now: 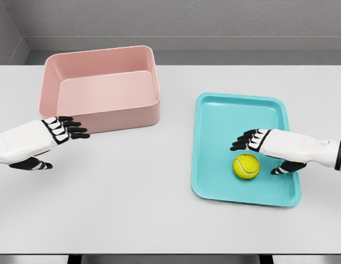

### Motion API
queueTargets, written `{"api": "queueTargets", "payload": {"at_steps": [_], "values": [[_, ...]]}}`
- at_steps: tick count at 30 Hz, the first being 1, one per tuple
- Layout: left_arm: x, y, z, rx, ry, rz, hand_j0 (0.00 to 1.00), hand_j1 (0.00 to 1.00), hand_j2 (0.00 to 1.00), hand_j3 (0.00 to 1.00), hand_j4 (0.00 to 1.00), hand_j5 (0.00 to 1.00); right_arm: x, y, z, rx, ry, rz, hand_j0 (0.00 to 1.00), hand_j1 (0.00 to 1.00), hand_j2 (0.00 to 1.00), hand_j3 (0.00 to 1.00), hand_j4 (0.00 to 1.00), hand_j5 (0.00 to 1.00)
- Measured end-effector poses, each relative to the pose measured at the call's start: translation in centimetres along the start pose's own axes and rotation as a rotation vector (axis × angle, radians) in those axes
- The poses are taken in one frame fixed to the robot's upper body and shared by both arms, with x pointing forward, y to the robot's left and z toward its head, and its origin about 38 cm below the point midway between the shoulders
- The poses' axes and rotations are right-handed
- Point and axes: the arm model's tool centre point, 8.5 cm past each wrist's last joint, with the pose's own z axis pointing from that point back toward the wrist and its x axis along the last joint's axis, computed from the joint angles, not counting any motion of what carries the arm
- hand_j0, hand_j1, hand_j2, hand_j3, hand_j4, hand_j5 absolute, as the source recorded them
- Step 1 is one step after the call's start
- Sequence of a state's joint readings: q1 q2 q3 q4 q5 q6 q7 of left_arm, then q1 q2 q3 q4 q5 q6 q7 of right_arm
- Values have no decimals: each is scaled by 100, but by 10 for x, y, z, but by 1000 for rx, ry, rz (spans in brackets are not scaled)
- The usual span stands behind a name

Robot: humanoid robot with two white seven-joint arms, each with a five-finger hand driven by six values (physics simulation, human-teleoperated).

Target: Put the tennis from the blue tray into the pink basket with both arms

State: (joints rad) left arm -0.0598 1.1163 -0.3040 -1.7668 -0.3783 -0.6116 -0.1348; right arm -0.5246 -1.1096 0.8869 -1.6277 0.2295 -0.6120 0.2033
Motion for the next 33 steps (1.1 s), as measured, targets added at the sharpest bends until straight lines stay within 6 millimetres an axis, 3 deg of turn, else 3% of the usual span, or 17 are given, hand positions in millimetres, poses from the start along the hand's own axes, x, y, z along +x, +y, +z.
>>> {"api": "queueTargets", "payload": {"at_steps": [2,5,10,14,17,24,27,29,33], "values": [[0,2,-2,22,-2,-1,100,100,100,100,100,100,1,0,-1,-2,-3,0,100,100,100,100,100,100],[-4,31,-5,147,-4,-45,100,100,100,100,100,100,2,1,-5,2,-12,-4,100,100,100,100,100,100],[-7,49,1,260,-4,-22,100,100,100,100,100,100,6,6,-12,16,-32,-13,100,100,100,100,100,100],[-12,79,11,337,1,-44,100,100,100,100,100,100,8,11,-15,27,-40,-20,100,100,100,100,100,100],[-11,95,6,391,-22,-59,100,100,100,100,100,100,8,12,-16,35,-44,-20,100,100,100,100,100,100],[5,74,-33,386,-119,13,100,100,100,100,100,100,9,12,-19,43,-50,-20,98,98,98,98,98,98],[12,60,-46,305,-149,23,100,100,100,100,100,100,10,13,-21,42,-54,-21,98,98,98,98,98,98],[16,47,-53,251,-164,35,100,100,100,100,100,100,10,14,-24,45,-59,-20,98,98,98,98,98,98],[18,45,-59,211,-177,4,100,100,100,100,100,100,11,14,-27,52,-62,-20,98,98,98,98,98,98]]}}
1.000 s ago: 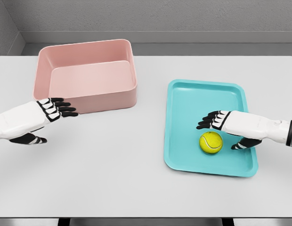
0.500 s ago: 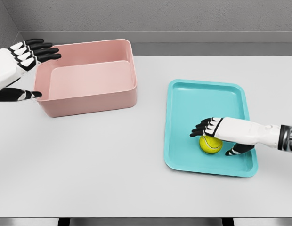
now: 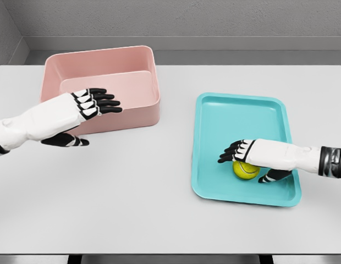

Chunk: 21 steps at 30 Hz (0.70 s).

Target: Put the tennis from the blue tray into the pink basket with both arms

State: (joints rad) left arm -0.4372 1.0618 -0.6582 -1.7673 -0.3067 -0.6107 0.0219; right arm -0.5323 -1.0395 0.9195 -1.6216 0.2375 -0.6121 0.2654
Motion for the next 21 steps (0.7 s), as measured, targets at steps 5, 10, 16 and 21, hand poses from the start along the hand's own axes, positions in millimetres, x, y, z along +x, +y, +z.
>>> {"api": "queueTargets", "payload": {"at_steps": [5,10,16,21], "values": [[5,-16,-6,-59,-24,-15,100,100,100,100,100,100,-1,1,-1,6,3,1,97,97,97,97,97,97],[13,-33,-13,-80,-52,13,100,100,100,100,100,100,-4,3,-2,8,10,0,89,89,89,89,89,89],[16,-37,-17,-85,-65,22,100,100,100,100,100,100,-10,5,0,12,28,-5,81,81,81,81,81,81],[8,-6,-25,-51,-74,-54,100,100,100,100,100,100,-11,7,1,18,34,-4,77,77,77,77,77,77]]}}
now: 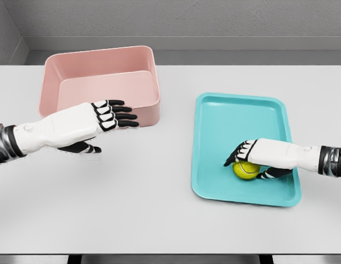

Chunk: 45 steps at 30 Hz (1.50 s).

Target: Put the tennis from the blue tray into the pink basket with both arms

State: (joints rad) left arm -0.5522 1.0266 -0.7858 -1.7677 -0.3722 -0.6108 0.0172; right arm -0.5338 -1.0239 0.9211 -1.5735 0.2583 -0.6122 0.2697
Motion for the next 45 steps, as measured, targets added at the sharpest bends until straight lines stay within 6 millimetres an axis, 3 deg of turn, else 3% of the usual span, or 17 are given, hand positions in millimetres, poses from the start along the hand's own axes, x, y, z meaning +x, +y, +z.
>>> {"api": "queueTargets", "payload": {"at_steps": [4,12,19,24,36,45], "values": [[-5,22,-5,30,-9,-53,100,100,100,100,100,100,0,0,0,2,2,2,72,72,72,72,72,72],[0,13,-11,34,-31,-14,100,100,100,100,100,100,0,2,-1,6,1,1,59,59,59,59,59,59],[9,-9,-14,18,-53,58,100,100,100,100,100,100,-1,-4,0,-2,4,16,59,59,59,59,59,59],[10,-23,-9,-94,-52,65,100,100,100,100,100,100,-2,-13,3,-15,9,33,59,59,59,59,59,59],[10,-25,-7,-125,-49,61,100,100,100,100,100,100,2,-41,-1,-58,-10,90,59,59,59,59,59,59],[10,-26,-8,-126,-52,61,100,100,100,100,100,100,14,-59,-19,-99,-67,123,59,59,59,59,59,59]]}}
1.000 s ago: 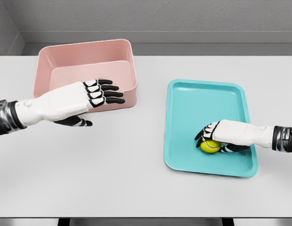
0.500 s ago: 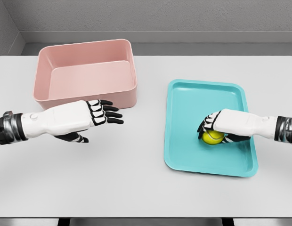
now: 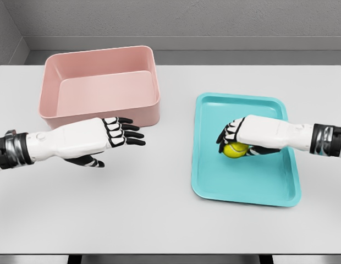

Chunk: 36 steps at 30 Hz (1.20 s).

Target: Put the tennis from the blue tray into the pink basket with both arms

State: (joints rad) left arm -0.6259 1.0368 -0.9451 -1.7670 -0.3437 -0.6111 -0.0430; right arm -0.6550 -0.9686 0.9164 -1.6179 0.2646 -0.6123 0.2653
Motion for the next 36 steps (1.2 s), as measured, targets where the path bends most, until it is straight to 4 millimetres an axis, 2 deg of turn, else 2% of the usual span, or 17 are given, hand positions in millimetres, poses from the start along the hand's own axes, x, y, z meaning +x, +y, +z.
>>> {"api": "queueTargets", "payload": {"at_steps": [12,31,36], "values": [[-1,-1,6,-14,13,-2,100,100,100,100,100,100,19,-23,-39,-70,-103,33,59,59,59,59,59,59],[-6,-4,22,-81,49,-50,100,100,100,100,100,100,62,-32,-114,-40,-294,51,57,57,57,57,57,57],[-7,-7,24,-119,55,-65,100,100,100,100,100,100,67,-36,-131,-23,-320,67,57,57,57,57,57,57]]}}
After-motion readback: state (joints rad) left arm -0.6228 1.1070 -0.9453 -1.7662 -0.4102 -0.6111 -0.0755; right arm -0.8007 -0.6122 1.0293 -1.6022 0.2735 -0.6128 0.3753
